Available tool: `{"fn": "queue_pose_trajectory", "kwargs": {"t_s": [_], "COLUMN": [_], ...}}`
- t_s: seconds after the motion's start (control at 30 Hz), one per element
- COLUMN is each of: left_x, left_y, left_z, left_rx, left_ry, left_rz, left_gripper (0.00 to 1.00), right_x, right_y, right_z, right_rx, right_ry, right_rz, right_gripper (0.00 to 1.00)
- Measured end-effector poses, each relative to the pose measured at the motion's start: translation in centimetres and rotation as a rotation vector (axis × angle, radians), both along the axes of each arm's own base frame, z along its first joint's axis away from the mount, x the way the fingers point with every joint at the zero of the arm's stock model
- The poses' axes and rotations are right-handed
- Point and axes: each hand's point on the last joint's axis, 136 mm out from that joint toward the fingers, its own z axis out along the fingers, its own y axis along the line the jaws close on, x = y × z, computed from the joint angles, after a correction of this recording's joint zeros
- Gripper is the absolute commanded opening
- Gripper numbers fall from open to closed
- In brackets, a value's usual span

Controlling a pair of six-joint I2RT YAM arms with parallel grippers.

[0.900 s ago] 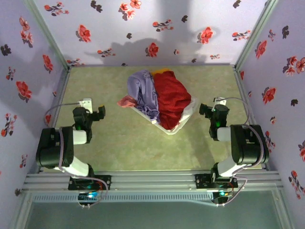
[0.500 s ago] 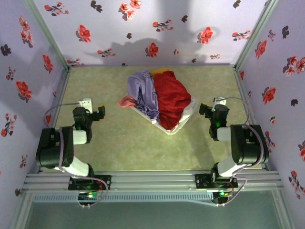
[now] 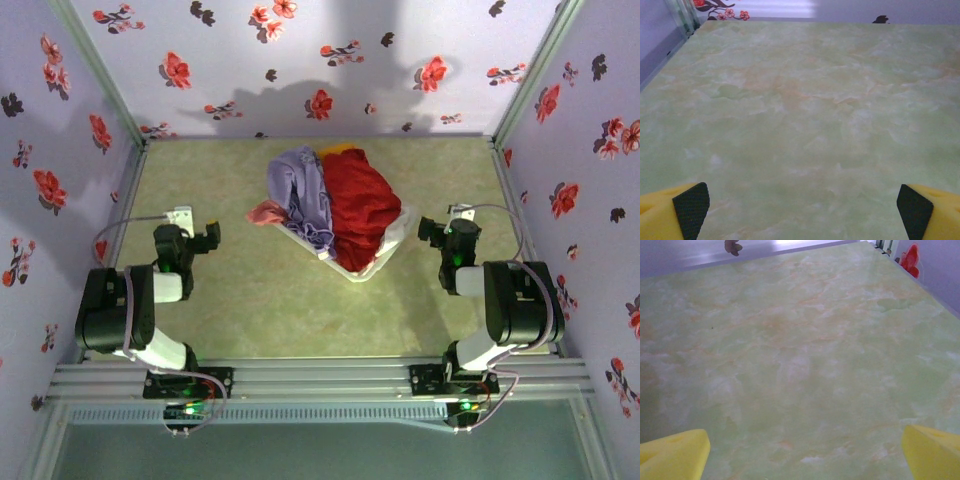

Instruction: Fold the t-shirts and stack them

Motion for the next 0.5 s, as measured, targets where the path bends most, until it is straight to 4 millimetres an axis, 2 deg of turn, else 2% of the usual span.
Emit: {"fn": "queue_pose_trajectory", "kwargs": {"t_s": [0.1,0.2,0.3,0.37,0.43,0.5], "left_x": [-0.2,-0.1,0.2,-0.4,-1.4,-2.7], "left_y": [-0.2,-0.1,0.2,-0.3,-1.7,-4.0], "left_z": [0.8,5.8,13.5,19.0,22.5,23.8], "left_rx": [0.034,0.035,-0.036,-0.123,-0.218,-0.322], "left_ry": [0.029,-0.012,-0.087,-0.14,-0.166,-0.15], "left_rz": [0.038,0.075,0.124,0.128,0.105,0.05], "left_gripper": [0.99,0.99,0.99,0.99,0.99,0.99], "right_x": [-0.3,-1.4,-2.2,-2.9,-3.5,-3.8], "right_y": [-0.4,-1.2,-2.0,-2.2,-2.1,-1.2], "right_z": [0.2,1.9,7.1,11.0,14.1,16.7], "right_rx": [-0.005,-0.002,0.035,0.08,0.135,0.186], "right_ry": [0.007,0.029,-0.03,-0.063,-0.066,-0.05], "right_rz": [-0.021,-0.091,-0.173,-0.212,-0.241,-0.223], "right_gripper": [0.99,0.99,0.99,0.99,0.99,0.99]}}
